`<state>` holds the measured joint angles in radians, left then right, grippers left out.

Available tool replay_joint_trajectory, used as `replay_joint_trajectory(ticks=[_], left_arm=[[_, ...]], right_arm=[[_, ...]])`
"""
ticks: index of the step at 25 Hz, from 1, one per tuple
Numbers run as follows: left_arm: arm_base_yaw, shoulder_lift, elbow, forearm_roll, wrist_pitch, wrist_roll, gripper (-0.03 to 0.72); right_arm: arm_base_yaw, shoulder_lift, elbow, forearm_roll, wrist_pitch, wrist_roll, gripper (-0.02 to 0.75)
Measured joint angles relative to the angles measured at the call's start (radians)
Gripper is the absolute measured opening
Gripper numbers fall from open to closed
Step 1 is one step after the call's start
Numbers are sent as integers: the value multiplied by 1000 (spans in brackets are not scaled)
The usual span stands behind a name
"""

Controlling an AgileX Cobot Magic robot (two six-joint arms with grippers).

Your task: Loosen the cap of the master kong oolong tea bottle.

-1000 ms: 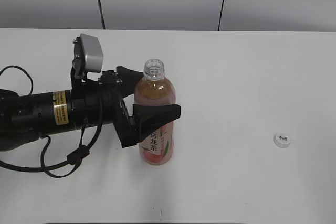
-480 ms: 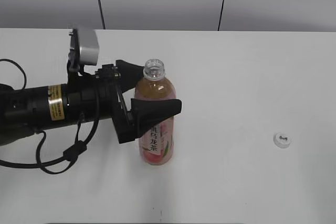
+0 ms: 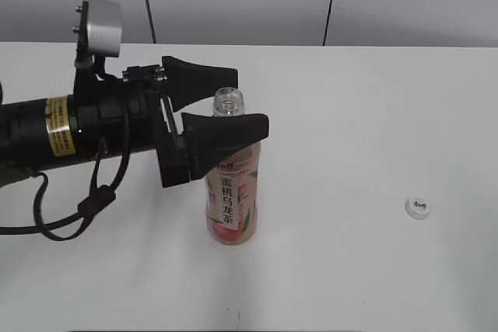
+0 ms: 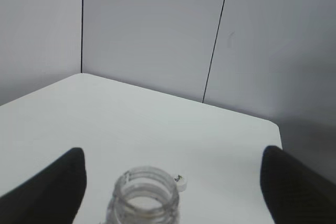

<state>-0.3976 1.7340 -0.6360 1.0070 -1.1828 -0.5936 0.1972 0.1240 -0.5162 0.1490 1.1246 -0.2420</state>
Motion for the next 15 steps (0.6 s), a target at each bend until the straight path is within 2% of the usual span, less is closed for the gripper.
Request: replay_joint_trajectory(ticks=[11, 15], left_arm=[[0, -170, 0, 23, 35, -104, 596], [0, -280, 1, 62, 153, -182, 594]], right_arm=[[0, 0, 0, 1, -8, -2, 555], [0, 0, 0, 1, -10, -3, 555]])
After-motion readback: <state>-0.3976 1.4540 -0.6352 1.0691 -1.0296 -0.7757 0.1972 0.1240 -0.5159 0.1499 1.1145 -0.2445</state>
